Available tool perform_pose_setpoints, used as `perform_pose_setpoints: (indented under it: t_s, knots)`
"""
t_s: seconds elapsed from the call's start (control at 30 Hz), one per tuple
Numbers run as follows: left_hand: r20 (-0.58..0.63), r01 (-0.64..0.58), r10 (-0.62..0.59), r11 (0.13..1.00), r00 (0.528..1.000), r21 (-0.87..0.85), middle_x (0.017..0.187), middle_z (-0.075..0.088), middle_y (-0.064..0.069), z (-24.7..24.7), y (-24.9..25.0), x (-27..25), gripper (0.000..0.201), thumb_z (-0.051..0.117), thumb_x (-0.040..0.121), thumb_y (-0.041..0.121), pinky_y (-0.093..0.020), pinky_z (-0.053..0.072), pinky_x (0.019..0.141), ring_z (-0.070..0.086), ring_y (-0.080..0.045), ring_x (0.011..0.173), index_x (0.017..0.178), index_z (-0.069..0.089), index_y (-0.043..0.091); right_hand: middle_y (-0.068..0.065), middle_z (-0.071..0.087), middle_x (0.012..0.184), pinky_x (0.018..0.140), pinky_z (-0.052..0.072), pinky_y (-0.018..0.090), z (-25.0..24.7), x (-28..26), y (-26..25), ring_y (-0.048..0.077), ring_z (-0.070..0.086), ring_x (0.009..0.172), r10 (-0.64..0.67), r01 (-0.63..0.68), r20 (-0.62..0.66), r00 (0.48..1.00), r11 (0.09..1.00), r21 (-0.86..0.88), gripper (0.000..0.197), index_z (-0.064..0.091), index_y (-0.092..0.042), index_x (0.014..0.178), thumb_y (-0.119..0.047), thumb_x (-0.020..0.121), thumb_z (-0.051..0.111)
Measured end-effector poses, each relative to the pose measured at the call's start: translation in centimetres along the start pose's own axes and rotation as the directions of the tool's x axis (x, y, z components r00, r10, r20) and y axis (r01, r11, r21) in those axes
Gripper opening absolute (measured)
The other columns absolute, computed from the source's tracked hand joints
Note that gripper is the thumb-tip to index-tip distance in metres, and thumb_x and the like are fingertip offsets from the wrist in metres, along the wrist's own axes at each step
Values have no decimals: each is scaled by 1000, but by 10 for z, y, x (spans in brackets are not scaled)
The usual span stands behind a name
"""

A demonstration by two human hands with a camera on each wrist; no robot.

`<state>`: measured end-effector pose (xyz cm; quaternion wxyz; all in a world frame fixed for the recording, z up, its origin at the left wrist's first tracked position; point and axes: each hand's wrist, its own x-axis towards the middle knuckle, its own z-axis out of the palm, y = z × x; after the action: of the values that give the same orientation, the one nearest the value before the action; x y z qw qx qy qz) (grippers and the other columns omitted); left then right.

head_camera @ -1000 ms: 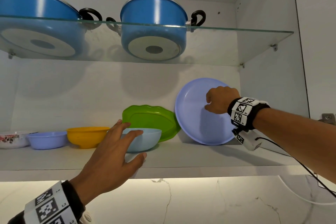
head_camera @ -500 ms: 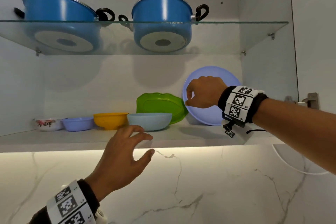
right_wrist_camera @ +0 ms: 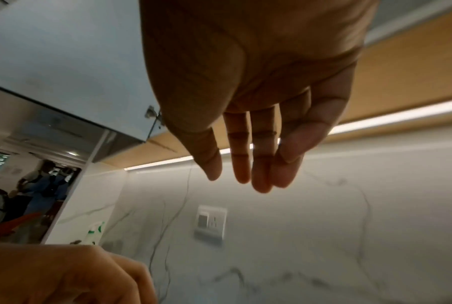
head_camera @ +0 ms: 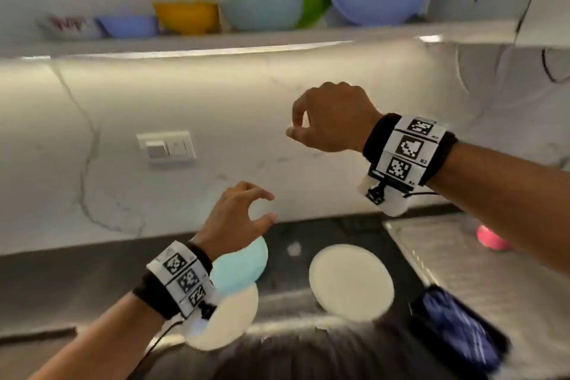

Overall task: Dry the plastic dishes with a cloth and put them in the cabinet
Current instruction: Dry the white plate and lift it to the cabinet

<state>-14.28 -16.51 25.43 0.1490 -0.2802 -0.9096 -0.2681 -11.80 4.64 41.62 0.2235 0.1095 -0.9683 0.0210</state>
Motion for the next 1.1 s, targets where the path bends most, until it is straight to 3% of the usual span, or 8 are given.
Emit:
perform_pose_setpoints:
  t_s: [0.1,0.23,0.47,0.6,0.73,0.83,0.9,1.1]
  knots:
    - [175,87,-82,996,981,-25,110,61,4,50,-16,-42,49,60,76,58,-33,44,95,58,-18,104,113,69,29,-5,67,94,72,37,32,55,-40,-3,23,62,88,46,-50,150,988,999,20,25,70,-32,94,-54,86,60]
    - [397,190,-166,982,903,-20,116,58,0,113,-26,-99,56,65,74,53,-29,42,93,58,-21,109,123,66,25,-1,72,96,76,48,33,129,-100,10,26,66,92,154,-171,319,935,985,26,26,73,-30,95,-51,83,61]
    - [628,240,-230,968,744,70,145,45,-1,198,-27,-149,69,68,82,52,-37,36,112,43,-22,133,143,45,28,0,69,112,87,49,37,216,-209,96,27,64,106,434,-442,462,773,892,-98,31,67,-31,108,-50,85,60]
    - [610,257,-248,964,753,75,147,42,-2,223,-23,-141,67,68,85,47,-37,33,114,40,-23,136,144,45,25,1,69,111,81,49,36,235,-260,159,30,64,104,586,-612,458,669,784,-110,27,67,-30,106,-41,82,65]
    - [568,246,-244,966,786,74,147,42,-5,246,-19,-115,69,71,82,45,-39,32,116,39,-25,137,143,48,21,4,68,122,86,48,35,256,-289,207,30,62,111,593,-636,538,599,761,-130,43,64,-29,121,-39,79,71]
    - [549,229,-219,972,807,52,148,42,-6,266,-12,-84,69,72,80,43,-41,32,116,37,-27,138,141,49,21,3,63,126,92,49,36,269,-298,228,29,59,114,564,-634,563,604,768,-90,55,59,-31,128,-43,76,73]
    - [540,227,-227,971,811,67,158,30,-10,277,-6,-64,71,71,84,42,-45,23,120,22,-31,148,146,42,23,3,59,125,95,47,36,275,-298,235,29,58,115,566,-650,556,609,758,-60,60,58,-33,130,-44,74,76]
    - [611,98,-195,977,767,190,166,4,-3,311,4,-21,75,59,92,50,-47,14,123,-1,-28,153,156,22,35,1,51,122,90,52,40,291,-308,253,29,60,108,572,-649,567,592,756,-85,81,48,-38,135,-55,61,79]
